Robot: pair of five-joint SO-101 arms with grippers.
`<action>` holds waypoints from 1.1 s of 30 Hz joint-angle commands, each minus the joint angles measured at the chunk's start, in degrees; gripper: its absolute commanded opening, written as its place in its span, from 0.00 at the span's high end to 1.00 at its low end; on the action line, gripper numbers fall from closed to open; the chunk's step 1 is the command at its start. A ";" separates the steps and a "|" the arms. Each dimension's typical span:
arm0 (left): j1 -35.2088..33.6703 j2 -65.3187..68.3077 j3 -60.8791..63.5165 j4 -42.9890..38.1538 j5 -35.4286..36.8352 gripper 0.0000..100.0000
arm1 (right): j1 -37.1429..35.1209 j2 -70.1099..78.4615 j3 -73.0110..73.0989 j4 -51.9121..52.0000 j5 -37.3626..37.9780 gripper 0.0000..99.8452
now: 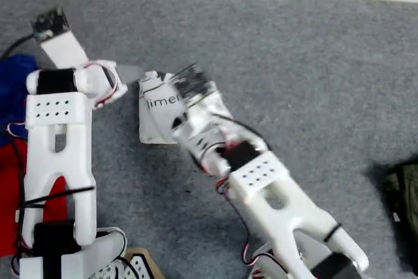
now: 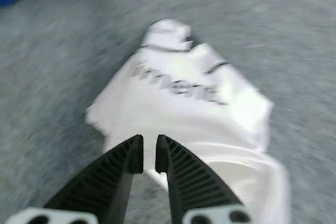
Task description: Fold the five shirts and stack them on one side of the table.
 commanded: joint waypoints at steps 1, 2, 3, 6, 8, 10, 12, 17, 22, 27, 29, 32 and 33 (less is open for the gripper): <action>-0.75 -0.66 4.62 -4.84 0.53 0.59 | -3.91 1.89 -3.03 0.31 1.58 0.94; -0.75 -0.66 6.37 -6.42 0.53 0.59 | -4.70 2.59 -3.03 0.31 1.58 0.94; -0.75 -0.66 7.69 -7.65 0.53 0.59 | -5.32 3.03 -2.95 0.31 1.58 0.94; -0.66 -0.66 10.51 -9.67 0.53 0.59 | -7.69 4.53 -2.95 0.31 1.49 0.94; -0.57 -0.40 10.77 -8.97 0.53 0.59 | -9.19 5.58 -2.95 0.31 1.49 0.94; -0.48 -0.31 10.77 -8.44 0.53 0.64 | -9.80 6.73 -3.30 0.13 1.49 0.94; -0.48 -0.31 10.68 -8.70 0.53 0.74 | -9.89 8.13 -3.12 -1.10 1.49 0.94; -0.48 -0.13 10.68 -12.22 0.62 1.00 | -9.54 11.56 -3.38 -2.24 1.49 0.94; -0.48 -0.13 14.11 -18.46 0.79 1.00 | -6.02 14.02 -3.38 -5.85 1.67 0.94; 1.19 -0.13 14.73 -20.04 0.79 0.99 | -1.80 14.20 -3.47 -7.96 1.58 0.98; 2.68 -0.13 14.81 -20.04 0.70 0.99 | -0.84 14.11 -3.56 -7.96 1.58 0.99; 4.79 -0.13 16.31 -21.10 0.53 0.99 | -0.22 14.11 -4.26 -8.04 1.58 0.99; 5.49 -0.13 16.92 -21.98 0.53 0.99 | 0.04 14.11 -4.53 -7.96 1.58 0.99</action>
